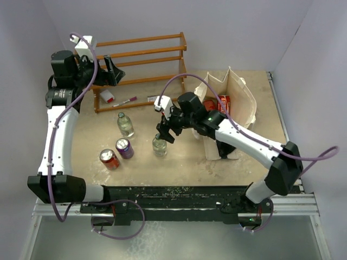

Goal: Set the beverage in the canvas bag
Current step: Pick up the drink from the center of the board.

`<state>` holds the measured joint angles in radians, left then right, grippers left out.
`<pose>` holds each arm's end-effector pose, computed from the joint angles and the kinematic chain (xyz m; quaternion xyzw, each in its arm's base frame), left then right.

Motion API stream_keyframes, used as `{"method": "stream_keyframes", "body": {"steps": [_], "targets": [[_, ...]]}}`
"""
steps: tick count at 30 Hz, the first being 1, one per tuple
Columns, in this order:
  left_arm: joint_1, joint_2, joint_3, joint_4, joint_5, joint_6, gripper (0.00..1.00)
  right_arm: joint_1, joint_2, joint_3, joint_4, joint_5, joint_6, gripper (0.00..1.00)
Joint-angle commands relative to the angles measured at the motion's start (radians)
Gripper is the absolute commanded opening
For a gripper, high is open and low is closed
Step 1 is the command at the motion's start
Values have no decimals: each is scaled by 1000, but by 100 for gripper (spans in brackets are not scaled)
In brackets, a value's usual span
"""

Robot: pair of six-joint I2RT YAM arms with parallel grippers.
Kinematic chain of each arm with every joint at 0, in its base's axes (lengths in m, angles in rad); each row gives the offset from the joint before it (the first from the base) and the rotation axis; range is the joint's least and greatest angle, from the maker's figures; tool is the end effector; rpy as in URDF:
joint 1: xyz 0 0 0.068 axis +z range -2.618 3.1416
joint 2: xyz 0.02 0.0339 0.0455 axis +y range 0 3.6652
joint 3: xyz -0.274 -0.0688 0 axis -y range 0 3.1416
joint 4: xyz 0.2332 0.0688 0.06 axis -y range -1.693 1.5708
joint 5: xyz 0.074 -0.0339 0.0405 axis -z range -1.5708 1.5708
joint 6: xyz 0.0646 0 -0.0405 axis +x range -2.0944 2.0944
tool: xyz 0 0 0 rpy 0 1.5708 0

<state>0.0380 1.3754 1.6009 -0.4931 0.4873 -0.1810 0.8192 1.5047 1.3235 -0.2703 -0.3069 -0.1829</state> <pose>0.3080 -0.0186 0.4582 0.0611 0.7830 -0.2334 0.5733 0.2343 0.2793 0.3447 -0.4735 0.6956 0.2871 0.4578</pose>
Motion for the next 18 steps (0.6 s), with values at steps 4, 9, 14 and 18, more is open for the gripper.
{"method": "stream_keyframes", "body": {"steps": [4,9,14,18], "targets": [[48,-83,-43,35,21,-54,100,5,101,36,10,-16,-50,85],[61,-97,-60,46,31,-69,100,16,165,53,17,-19,-52,82],[68,-106,-76,53,35,-75,99,34,192,48,45,-35,-46,76],[72,-116,-93,54,45,-83,99,54,201,46,66,-32,-37,75]]}}
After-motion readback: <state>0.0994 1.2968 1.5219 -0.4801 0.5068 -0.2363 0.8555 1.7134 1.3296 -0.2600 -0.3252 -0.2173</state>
